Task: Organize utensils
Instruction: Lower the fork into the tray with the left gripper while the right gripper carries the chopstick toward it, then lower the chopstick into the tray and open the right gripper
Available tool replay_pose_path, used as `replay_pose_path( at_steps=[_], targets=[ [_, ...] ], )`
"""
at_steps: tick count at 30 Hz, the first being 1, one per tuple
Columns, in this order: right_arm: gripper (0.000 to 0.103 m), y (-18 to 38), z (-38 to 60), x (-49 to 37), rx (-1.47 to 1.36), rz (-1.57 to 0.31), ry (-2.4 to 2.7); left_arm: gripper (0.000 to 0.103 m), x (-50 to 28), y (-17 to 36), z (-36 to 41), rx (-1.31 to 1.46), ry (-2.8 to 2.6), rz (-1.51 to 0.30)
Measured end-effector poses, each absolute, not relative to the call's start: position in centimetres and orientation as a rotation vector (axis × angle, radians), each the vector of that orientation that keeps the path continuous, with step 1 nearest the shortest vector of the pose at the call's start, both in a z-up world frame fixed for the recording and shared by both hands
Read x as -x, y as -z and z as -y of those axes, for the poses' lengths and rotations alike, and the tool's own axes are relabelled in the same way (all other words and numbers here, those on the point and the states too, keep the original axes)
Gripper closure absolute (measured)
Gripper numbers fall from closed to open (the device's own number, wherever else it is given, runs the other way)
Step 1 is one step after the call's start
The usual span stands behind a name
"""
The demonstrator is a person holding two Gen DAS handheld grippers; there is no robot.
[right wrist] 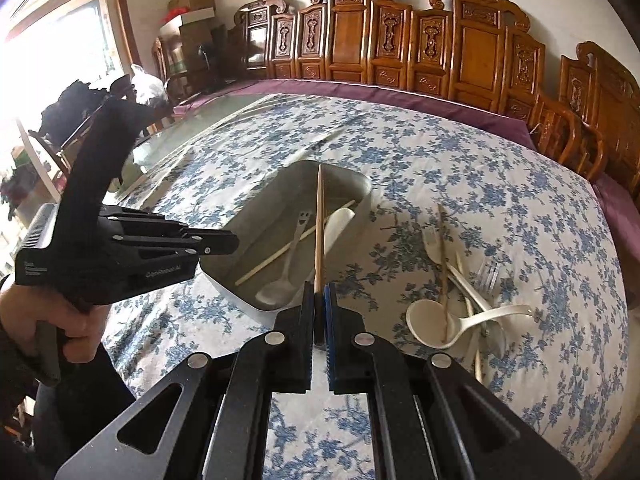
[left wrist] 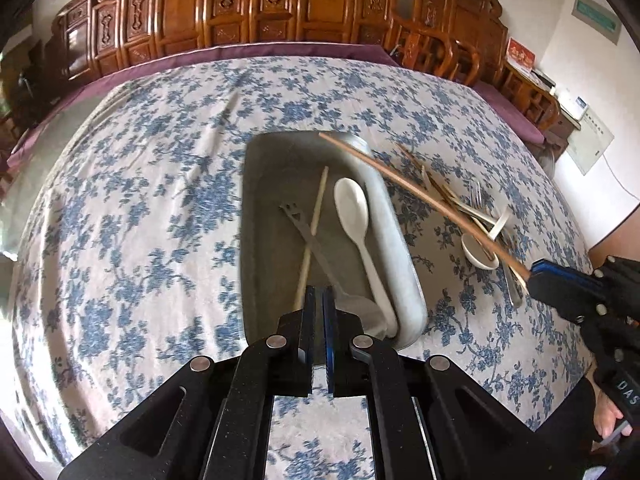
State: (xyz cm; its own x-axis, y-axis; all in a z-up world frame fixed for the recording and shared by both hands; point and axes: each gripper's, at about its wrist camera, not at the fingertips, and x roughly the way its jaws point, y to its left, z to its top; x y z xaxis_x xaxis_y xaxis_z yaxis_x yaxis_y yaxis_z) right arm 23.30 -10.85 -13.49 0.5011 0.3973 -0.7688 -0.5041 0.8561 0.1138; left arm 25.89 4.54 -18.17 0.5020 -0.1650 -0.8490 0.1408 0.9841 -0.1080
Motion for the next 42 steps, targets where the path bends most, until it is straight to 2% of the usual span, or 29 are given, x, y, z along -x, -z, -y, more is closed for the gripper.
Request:
replay_pose_path(
  at_steps=[24, 29, 42],
  targets=[
    [0.097, 16.6, 4.1, -26.7, 0.163, -0.97, -0.517, 0.1, -24.5, 16.0, -9.9, 0.036, 0.11, -0.988],
    [0.096, 17.0, 4.0, -27.1, 0.121, -0.988, -0.538, 0.095, -24.3, 16.0, -10.2, 0.035, 0.104, -0.985],
    [0.092, 16.7, 3.7, -26.5, 0.048, -0.977, -0.623, 0.093, -24.0, 15.9, -10.4, 0.037, 0.101, -0.982]
  ],
)
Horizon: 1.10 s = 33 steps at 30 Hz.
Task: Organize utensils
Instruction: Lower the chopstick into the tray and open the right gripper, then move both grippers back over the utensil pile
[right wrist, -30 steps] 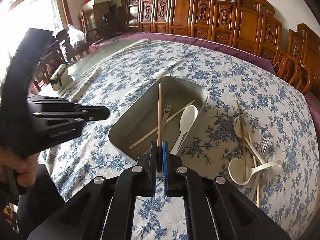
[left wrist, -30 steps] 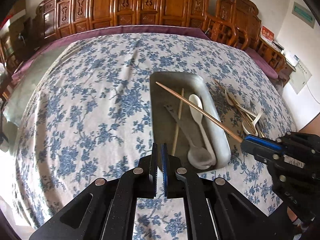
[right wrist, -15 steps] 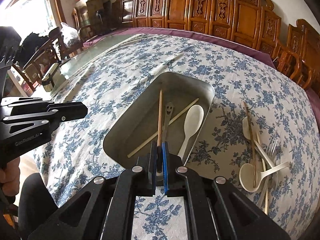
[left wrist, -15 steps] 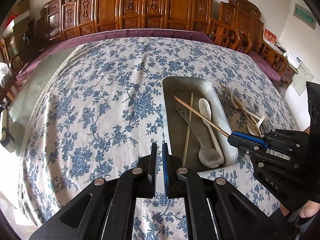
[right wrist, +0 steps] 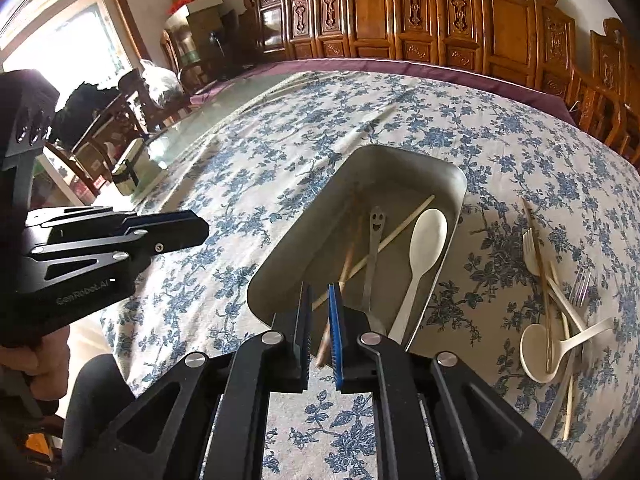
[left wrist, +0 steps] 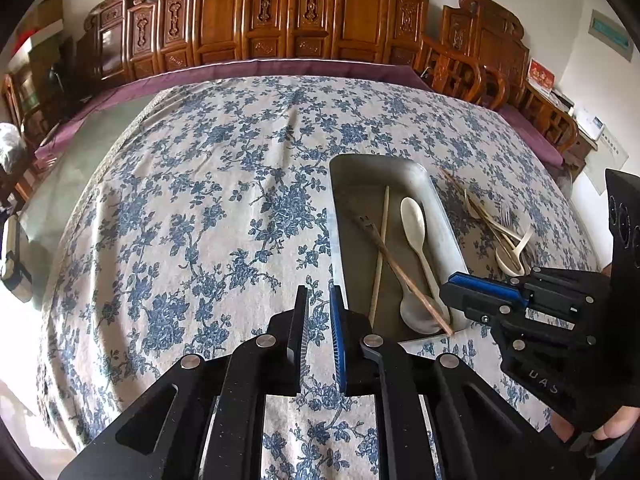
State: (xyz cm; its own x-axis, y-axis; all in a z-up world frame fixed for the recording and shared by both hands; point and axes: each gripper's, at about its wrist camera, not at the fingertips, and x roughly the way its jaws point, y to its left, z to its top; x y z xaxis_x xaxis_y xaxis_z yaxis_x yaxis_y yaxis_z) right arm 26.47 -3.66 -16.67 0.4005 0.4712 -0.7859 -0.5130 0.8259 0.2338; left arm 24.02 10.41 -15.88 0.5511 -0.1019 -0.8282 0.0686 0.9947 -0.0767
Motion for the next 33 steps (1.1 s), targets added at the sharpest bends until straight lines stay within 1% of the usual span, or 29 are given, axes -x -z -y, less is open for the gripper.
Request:
replay_pose_path(
  at_steps=[3, 5, 9, 11, 12, 15, 19, 27, 33],
  targets=[
    [0.092, 16.0, 4.9, -26.3, 0.021, -0.957, -0.619, 0.093, -23.9, 15.8, -10.1, 0.035, 0.105, -0.981],
    [0.092, 15.4, 6.2, -26.2, 0.02, -0.936, -0.605, 0.083, -23.8, 15.6, -9.6, 0.032, 0.112, -0.977],
    [0.092, 14.4, 9.5, -25.5, 0.026, -0.901, -0.566, 0.079, -23.4, 15.3, -7.9, 0.015, 0.139, -0.965],
    [0.092, 14.2, 11.5, -25.3, 0.022, -0.889, -0.541, 0.072, -23.4, 15.2, -6.7, 0.01, 0.159, -0.959],
    [0.092, 14.1, 12.6, -25.2, 0.023, -0.882, -0.526, 0.071, -23.4, 15.1, -6.2, 0.007, 0.168, -0.955],
    [0.085, 14.4, 15.9, -25.1, 0.032, -0.867, -0.466, 0.07, -23.5, 15.0, -4.1, -0.001, 0.207, -0.946],
    [0.085, 15.6, 20.0, -25.4, 0.021, -0.875, -0.404, 0.067, -23.7, 15.2, -1.0, -0.015, 0.258, -0.944],
    [0.085, 18.1, 25.0, -26.9, -0.027, -0.882, -0.334, 0.067, -24.8, 16.5, 4.3, -0.028, 0.326, -0.962],
    [0.081, 19.7, 27.1, -28.0, -0.048, -0.894, -0.315, 0.067, -26.6, 18.4, 7.8, -0.043, 0.347, -0.988]
  ],
)
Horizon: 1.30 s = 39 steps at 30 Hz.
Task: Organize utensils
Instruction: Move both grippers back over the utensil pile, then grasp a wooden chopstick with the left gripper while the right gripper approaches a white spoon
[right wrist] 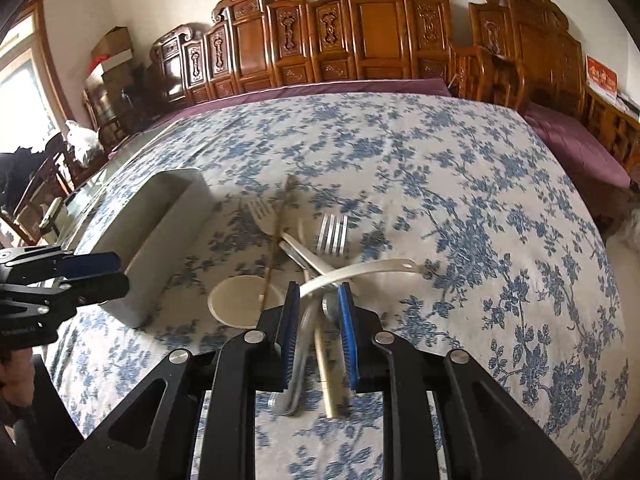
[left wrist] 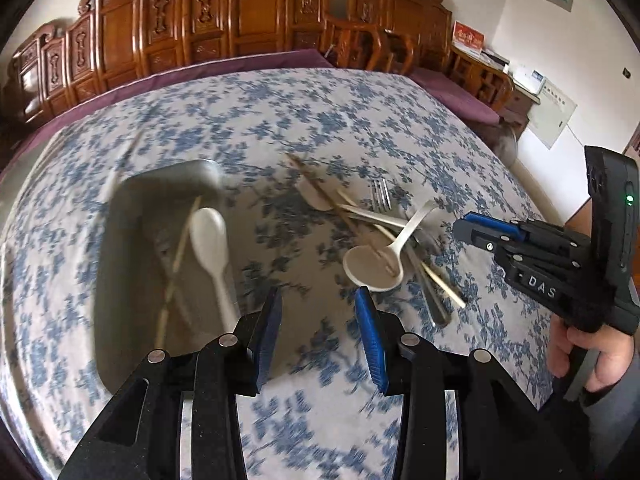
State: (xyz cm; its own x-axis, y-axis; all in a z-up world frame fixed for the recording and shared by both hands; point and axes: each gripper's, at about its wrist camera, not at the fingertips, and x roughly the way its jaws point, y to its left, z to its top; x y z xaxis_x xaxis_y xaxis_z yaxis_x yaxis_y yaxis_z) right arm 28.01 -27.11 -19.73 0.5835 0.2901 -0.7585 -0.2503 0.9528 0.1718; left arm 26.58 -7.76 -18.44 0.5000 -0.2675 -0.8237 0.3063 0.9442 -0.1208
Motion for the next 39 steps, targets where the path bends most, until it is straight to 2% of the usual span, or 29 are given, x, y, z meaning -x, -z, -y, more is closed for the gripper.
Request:
replay_pose_path(
  at_steps=[7, 8, 10, 16, 19, 25, 30, 39],
  targets=[
    [0.08, 20.7, 28.1, -28.8, -0.056, -0.906, -0.316, 0.067, -30.1, 20.7, 10.9, -0.034, 0.346, -1.029],
    [0.079, 20.7, 28.1, -28.8, -0.059, -0.905, -0.318, 0.067, -30.7, 21.0, 11.3, -0.026, 0.344, -1.037],
    [0.069, 20.5, 28.5, -28.8, -0.079, -0.892, -0.325, 0.067, -31.7, 21.5, 11.7, -0.01, 0.341, -1.054],
    [0.068, 20.1, 28.9, -28.8, -0.099, -0.887, -0.333, 0.068, -34.2, 23.0, 12.8, 0.032, 0.343, -1.106],
    [0.068, 20.1, 28.9, -28.9, -0.095, -0.892, -0.328, 0.08, -35.1, 23.8, 13.2, 0.047, 0.344, -1.134],
    [0.068, 20.2, 29.2, -29.0, -0.105, -0.894, -0.321, 0.082, -36.3, 25.2, 14.0, 0.038, 0.319, -1.17],
    [0.068, 20.5, 29.1, -29.2, -0.111, -0.904, -0.326, 0.098, -36.3, 25.0, 13.9, 0.034, 0.327, -1.156],
    [0.068, 21.7, 28.1, -30.2, -0.135, -0.953, -0.335, 0.099, -33.2, 21.9, 11.4, 0.038, 0.329, -1.067]
  ],
)
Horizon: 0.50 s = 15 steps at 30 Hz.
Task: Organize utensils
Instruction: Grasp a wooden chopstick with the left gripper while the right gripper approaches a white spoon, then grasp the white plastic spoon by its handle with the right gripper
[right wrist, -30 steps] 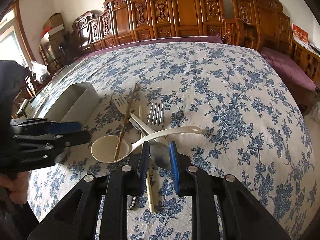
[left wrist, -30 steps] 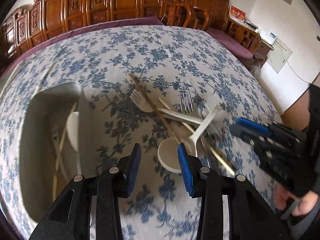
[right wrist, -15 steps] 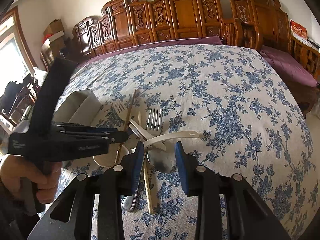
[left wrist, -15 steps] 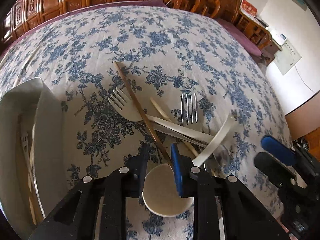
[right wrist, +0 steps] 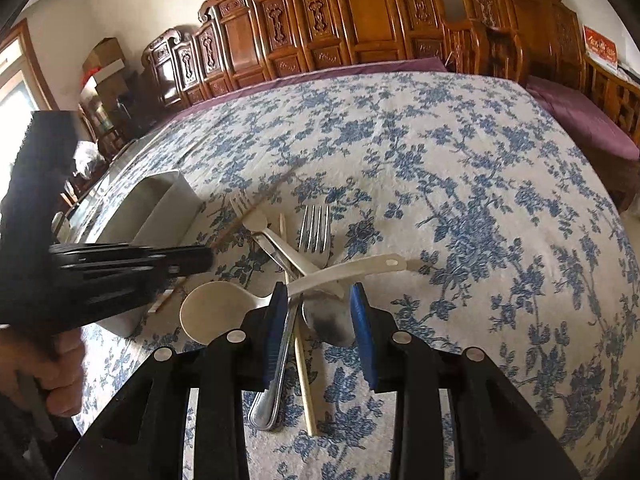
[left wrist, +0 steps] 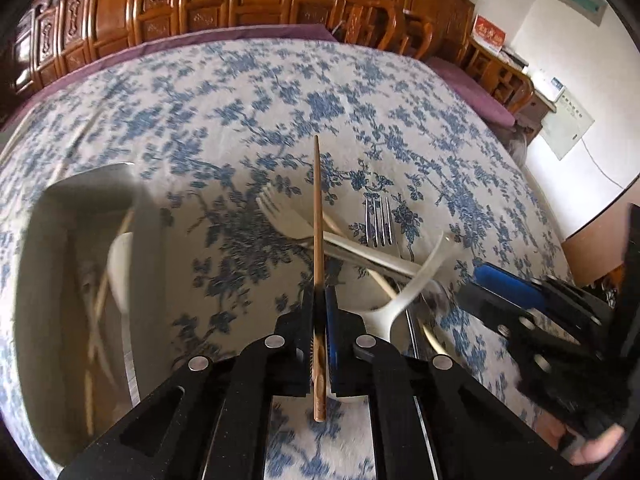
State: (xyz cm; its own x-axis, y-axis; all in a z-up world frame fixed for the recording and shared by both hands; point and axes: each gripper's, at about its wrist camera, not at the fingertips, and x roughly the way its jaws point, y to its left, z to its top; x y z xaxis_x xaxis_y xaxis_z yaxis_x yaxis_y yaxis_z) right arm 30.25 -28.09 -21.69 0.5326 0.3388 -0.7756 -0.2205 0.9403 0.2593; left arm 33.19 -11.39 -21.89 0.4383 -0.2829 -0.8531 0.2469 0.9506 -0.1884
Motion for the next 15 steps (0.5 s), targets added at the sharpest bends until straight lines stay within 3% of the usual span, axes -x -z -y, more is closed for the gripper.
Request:
replay_pose_path(
  at_steps=[2, 6, 15],
  targets=[
    [0.068, 22.0, 27.8, -30.4, -0.14, -0.967, -0.335, 0.099, -31.9, 21.1, 10.5, 0.044, 0.334, -1.047],
    [0.053, 22.6, 27.4, -30.7, -0.164, -0.982, -0.333, 0.099, -30.2, 20.2, 9.6, 0.028, 0.347, -1.021],
    [0.051, 23.8, 26.7, -32.1, -0.226, -0.999, -0.307, 0.099, -27.6, 18.9, 8.5, 0.012, 0.373, -0.98]
  ],
)
